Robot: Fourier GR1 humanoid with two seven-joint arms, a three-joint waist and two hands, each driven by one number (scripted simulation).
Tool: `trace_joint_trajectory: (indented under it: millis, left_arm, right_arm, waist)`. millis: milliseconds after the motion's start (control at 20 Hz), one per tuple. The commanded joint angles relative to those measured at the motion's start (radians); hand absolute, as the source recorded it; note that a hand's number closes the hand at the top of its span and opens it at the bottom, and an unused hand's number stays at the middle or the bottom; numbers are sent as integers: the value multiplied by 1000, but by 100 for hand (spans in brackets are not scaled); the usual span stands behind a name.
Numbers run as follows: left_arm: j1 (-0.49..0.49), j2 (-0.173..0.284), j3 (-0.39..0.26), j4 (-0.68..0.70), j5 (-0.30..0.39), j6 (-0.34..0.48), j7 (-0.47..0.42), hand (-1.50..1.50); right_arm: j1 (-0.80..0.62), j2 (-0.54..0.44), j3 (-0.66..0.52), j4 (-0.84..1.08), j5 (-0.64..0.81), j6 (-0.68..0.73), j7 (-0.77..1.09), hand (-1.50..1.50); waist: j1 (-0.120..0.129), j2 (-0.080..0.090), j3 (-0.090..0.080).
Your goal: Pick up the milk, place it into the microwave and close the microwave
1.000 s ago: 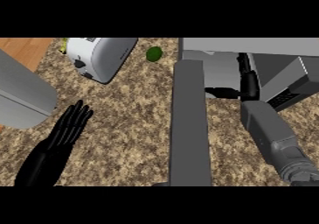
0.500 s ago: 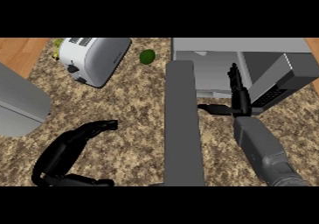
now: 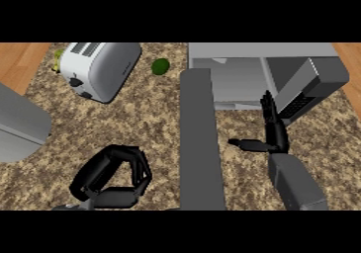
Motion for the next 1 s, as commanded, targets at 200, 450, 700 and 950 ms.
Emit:
trace_joint_trajectory:
  millis: [200,450,700,950]
  left_arm:
    - [-99,-6,-106,157,-131,-9,1,150]
    - [-107,-33,-207,271,-199,60,-73,150]
    - [-194,-33,-375,381,-112,161,-73,150]
    - [-278,-33,-558,493,-78,293,-73,150]
  right_arm:
    - [223,15,98,-272,13,68,52,-150]
    - [440,35,155,-554,1,87,82,-150]
    - [608,16,182,-842,-40,135,206,-150]
    - [766,-13,188,-1067,-85,189,249,-150]
  waist:
    - [-35,-8,-3]
    - [-41,-8,-3]
    - [-41,-2,-3]
    - [-48,4,-2]
